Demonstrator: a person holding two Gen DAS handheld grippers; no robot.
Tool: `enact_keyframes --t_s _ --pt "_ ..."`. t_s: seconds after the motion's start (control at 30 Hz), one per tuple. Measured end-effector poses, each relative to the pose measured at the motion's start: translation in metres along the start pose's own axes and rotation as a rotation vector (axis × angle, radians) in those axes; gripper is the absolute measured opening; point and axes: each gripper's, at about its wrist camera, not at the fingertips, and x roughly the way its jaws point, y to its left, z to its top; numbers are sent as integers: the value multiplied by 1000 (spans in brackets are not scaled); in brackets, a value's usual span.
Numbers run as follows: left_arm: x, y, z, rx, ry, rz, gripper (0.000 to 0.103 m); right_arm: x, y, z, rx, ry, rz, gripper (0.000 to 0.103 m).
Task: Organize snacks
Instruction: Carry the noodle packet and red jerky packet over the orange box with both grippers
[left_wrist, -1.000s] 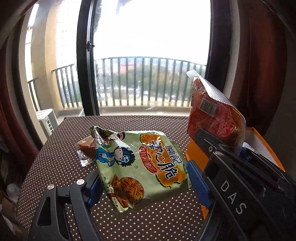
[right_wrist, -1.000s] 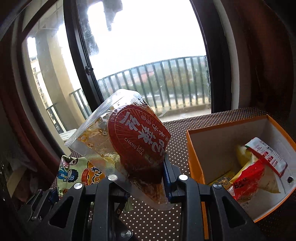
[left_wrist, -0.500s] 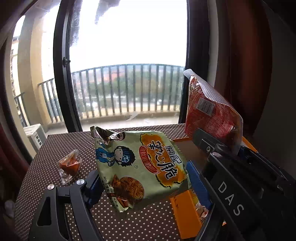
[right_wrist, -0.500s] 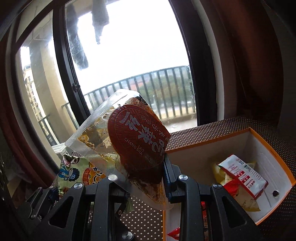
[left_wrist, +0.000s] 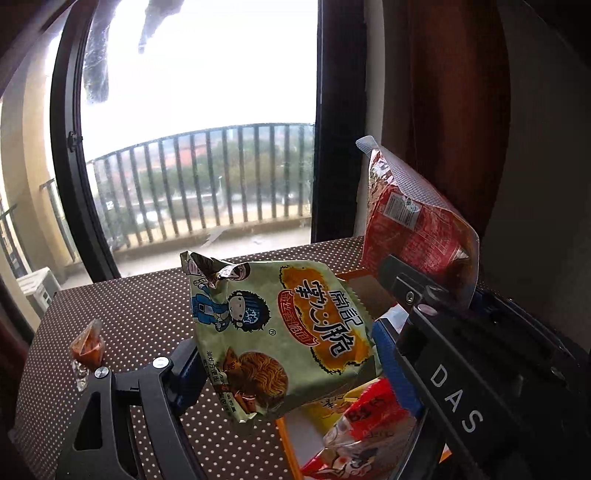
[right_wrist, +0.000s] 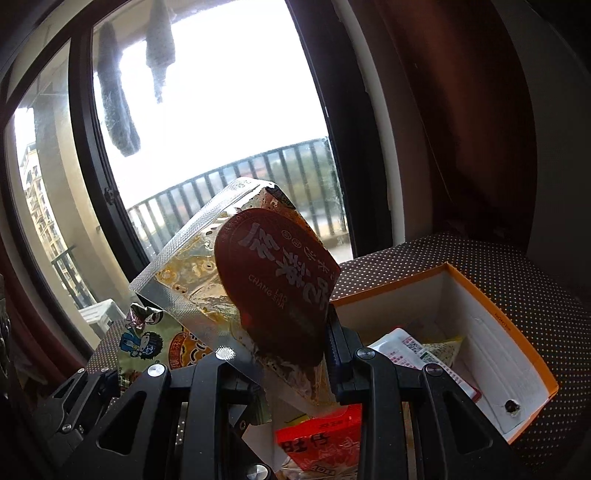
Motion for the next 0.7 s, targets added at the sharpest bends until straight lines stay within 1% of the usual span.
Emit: enact_keyframes --t_s 0.13,0.3,0.43,0.5,0.57,0.63,0.7 --pt "17 -9 3 15 25 -36 83 4 -18 0 16 12 -27 31" --pt "34 -30 1 38 62 -83 83 9 -39 -3 39 27 -69 31" --pt "49 -43 -3 55 111 -119 83 12 -59 -9 71 54 -103 31" --pt "57 -48 -2 47 145 -140 83 14 -68 -10 78 66 -109 31" --pt "64 -54 -3 46 176 -157 83 13 -76 -10 81 70 -137 31" --pt "71 -59 -4 53 206 -164 83 12 -83 -12 87 69 -159 31" --pt "80 -58 -4 59 229 -151 86 15 -90 -16 101 92 -168 31"
